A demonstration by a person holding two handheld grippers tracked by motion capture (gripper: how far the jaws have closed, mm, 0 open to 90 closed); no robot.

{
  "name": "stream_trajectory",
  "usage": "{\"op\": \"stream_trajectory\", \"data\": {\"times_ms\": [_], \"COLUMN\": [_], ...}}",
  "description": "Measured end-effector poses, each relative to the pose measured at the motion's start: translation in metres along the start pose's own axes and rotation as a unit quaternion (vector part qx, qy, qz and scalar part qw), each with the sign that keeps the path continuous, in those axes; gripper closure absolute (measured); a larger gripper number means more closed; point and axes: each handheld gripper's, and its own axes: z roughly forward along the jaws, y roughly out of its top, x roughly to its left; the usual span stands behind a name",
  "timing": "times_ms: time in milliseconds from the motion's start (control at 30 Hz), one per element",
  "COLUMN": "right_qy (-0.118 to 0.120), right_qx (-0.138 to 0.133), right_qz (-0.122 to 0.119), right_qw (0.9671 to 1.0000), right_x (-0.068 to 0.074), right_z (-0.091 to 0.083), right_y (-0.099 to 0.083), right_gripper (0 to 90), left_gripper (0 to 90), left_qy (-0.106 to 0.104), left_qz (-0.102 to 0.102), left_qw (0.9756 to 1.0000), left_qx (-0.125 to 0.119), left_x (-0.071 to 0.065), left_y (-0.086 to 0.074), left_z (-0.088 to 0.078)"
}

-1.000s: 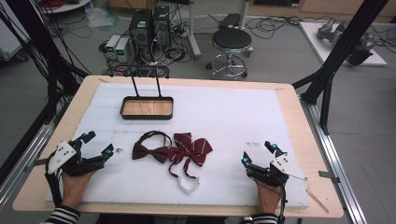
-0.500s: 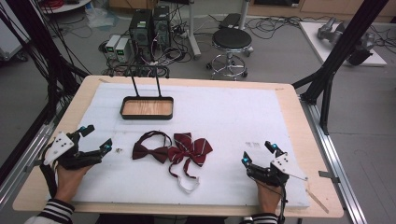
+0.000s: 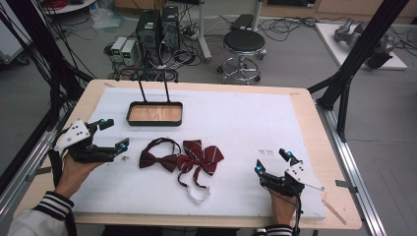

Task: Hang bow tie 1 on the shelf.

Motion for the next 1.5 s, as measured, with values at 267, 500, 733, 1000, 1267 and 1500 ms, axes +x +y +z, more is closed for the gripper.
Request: {"op": "stream_trajectory", "data": {"times_ms": [267, 500, 733, 1000, 1267, 1500], "right_qy": [0.002, 0.001, 0.001, 0.001, 0.001, -0.001], "right_qx": [-0.004, -0.004, -0.009, -0.01, -0.013, -0.017], "right_qz": [-0.002, 0.003, 0.003, 0.011, 0.014, 0.014], "right_qw": [1.0, 1.0, 1.0, 0.9999, 0.9998, 0.9998], "right_x": [-0.001, -0.001, -0.002, -0.003, -0.003, -0.004], "right_z": [0.0, -0.001, -0.001, -0.002, -0.002, -0.003], "right_y": [0.0, 0.0, 0.0, -0.001, -0.001, -0.001], "right_gripper": [9.8, 9.8, 9.8, 9.8, 9.8, 9.8], "left_gripper": [12.9, 12.9, 12.9, 13.5, 13.5, 13.5], "left_qy": [-0.046, -0.094, -0.137, -0.168, -0.198, -0.217], "left_qz": [0.022, 0.045, 0.062, 0.085, 0.095, 0.113], "left_qw": [0.9983, 0.9929, 0.9844, 0.9743, 0.9664, 0.954], "left_qx": [0.03, 0.056, 0.091, 0.124, 0.133, 0.172], "left_x": [-0.005, -0.024, -0.045, -0.059, -0.069, -0.081], "left_y": [0.033, 0.043, 0.041, 0.042, 0.045, 0.042], "left_z": [0.02, 0.048, 0.08, 0.102, 0.116, 0.132]}}
